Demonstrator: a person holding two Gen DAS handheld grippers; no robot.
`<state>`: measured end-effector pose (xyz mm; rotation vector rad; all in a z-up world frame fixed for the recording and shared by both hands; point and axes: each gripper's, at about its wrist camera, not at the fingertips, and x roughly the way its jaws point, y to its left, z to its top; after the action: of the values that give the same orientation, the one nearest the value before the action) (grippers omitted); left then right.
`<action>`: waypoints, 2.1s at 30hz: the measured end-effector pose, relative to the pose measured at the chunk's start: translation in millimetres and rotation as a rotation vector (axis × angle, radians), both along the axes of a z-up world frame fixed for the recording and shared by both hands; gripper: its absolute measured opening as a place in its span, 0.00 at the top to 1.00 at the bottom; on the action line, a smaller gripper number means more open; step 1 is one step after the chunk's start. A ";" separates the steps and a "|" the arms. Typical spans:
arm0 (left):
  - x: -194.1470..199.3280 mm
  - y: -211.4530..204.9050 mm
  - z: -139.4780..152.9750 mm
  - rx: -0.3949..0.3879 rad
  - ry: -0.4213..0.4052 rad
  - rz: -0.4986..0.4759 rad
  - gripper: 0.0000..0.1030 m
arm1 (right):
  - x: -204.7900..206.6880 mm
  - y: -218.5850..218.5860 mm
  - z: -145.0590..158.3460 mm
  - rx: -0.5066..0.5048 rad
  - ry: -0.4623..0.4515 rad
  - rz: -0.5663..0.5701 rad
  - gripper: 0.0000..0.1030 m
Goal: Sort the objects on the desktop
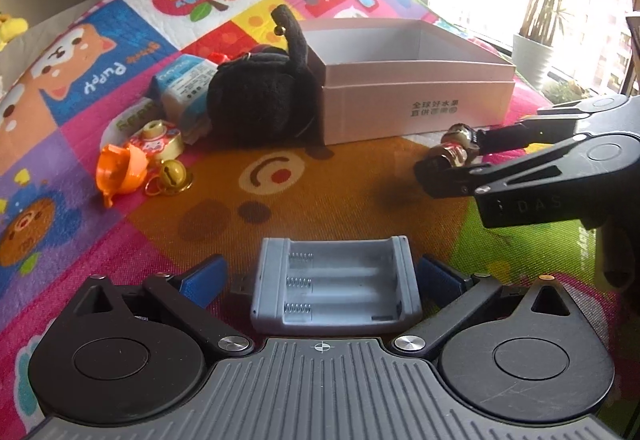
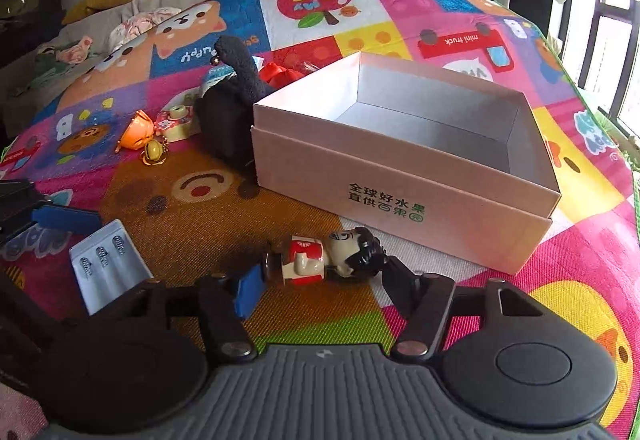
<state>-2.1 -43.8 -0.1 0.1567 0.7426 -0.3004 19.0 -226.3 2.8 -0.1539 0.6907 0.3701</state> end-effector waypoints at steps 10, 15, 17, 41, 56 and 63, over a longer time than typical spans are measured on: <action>-8.1 -27.4 54.1 0.031 -0.244 -0.130 0.08 | -35.3 -39.8 70.8 -0.014 -0.219 -0.061 0.39; 41.5 -59.1 110.5 0.022 -0.512 -0.127 0.04 | 12.2 -51.7 106.3 -0.023 -0.307 -0.155 0.38; 68.2 -63.7 125.0 -0.001 -0.489 -0.127 0.00 | 37.5 -53.2 107.6 -0.021 -0.291 -0.161 0.38; 33.7 80.8 27.9 -0.020 -0.213 0.198 0.00 | 131.0 7.4 73.8 -0.048 -0.266 -0.176 0.15; 14.2 88.6 11.0 -0.030 -0.206 0.236 0.00 | 118.4 166.3 17.3 -0.335 -0.075 0.291 0.24; 16.0 92.1 11.7 -0.051 -0.195 0.245 0.00 | 70.3 118.1 60.5 -0.095 -0.028 0.315 0.34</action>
<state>13.9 48.4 11.6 0.0449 0.5530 -0.0690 89.3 -108.1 63.3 -0.3598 0.6573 0.6360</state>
